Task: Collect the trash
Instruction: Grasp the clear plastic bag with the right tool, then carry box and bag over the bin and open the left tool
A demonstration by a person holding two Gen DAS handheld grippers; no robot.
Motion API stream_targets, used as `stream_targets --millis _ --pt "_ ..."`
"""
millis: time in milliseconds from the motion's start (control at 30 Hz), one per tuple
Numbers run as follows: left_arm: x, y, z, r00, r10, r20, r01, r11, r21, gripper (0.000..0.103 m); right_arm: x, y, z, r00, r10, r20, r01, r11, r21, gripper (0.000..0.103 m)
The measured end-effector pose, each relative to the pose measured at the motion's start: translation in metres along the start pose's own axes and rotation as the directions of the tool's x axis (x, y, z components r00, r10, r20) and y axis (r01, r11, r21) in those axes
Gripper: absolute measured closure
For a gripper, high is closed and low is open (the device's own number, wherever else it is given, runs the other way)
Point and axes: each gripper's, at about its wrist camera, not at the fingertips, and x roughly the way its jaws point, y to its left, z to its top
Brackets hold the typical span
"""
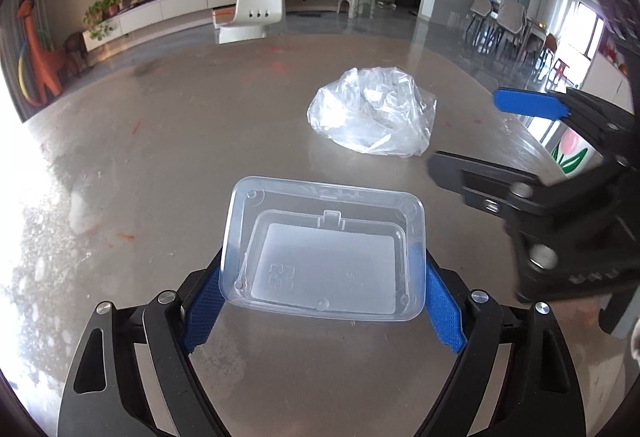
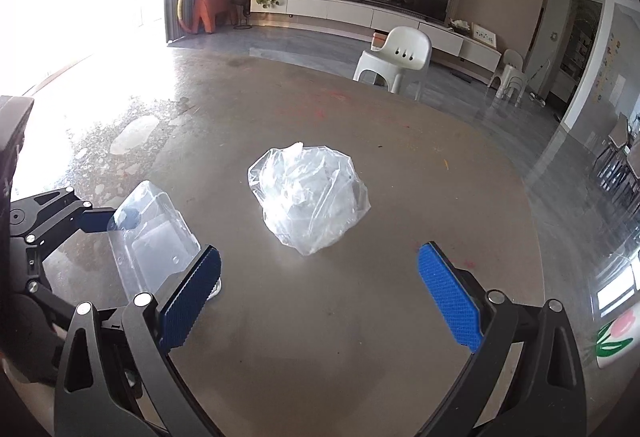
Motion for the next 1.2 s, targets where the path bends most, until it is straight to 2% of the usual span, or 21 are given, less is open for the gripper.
stream_targets --millis 200,300,367,400,433,467,500,567,800,1000,1200 --pt "-0.021 0.002 0.001 0.997 0.065 0.030 -0.065 0.998 0.017 0.019 0.027 0.000 0.017 0.999 0.027 -0.018 -0.027 1.000 0.012 0.005" --pt "-0.027 0.008 0.002 0.996 0.088 0.031 -0.088 0.996 0.001 0.019 0.041 -0.006 0.027 0.995 0.096 -0.038 -0.093 0.992 0.080 0.005" --pt "-0.031 0.010 0.001 0.995 0.087 0.037 -0.087 0.996 -0.012 0.019 0.051 -0.013 0.031 0.993 0.095 -0.072 -0.086 0.990 0.114 0.005" --pt "-0.033 0.010 0.001 0.995 0.094 0.042 -0.093 0.996 -0.015 0.019 0.054 -0.014 0.031 0.992 0.093 -0.086 -0.083 0.989 0.121 0.010" --pt "-0.035 0.010 0.000 0.994 0.098 0.044 -0.097 0.995 -0.016 0.019 0.055 -0.016 0.030 0.991 0.093 -0.096 -0.080 0.989 0.127 0.045" --pt "-0.039 0.010 0.000 0.994 0.100 0.048 -0.099 0.995 -0.018 0.019 0.055 -0.019 0.029 0.986 0.115 -0.117 -0.097 0.985 0.145 0.061" --pt "-0.041 0.009 0.000 0.993 0.101 0.053 -0.100 0.995 -0.021 0.019 0.050 -0.022 0.028 0.986 0.128 -0.111 -0.109 0.980 0.164 0.062" --pt "-0.048 0.007 0.000 0.993 0.104 0.062 -0.102 0.994 -0.029 0.019 0.032 -0.026 0.025 0.988 0.126 -0.086 -0.110 0.979 0.172 0.065" --pt "-0.078 -0.012 -0.003 0.990 0.093 0.106 -0.091 0.996 -0.024 0.019 -0.068 -0.030 0.006 0.995 0.099 0.005 -0.099 0.985 0.143 0.065" --pt "-0.110 -0.045 -0.004 0.987 0.062 0.148 -0.063 0.998 0.003 0.019 -0.149 -0.030 -0.024 0.996 0.078 0.048 -0.083 0.990 0.118 0.065" --pt "-0.135 -0.084 -0.010 0.984 0.036 0.174 -0.046 0.998 0.050 0.019 -0.206 -0.039 -0.055 0.995 0.061 0.076 -0.072 0.986 0.149 0.065"
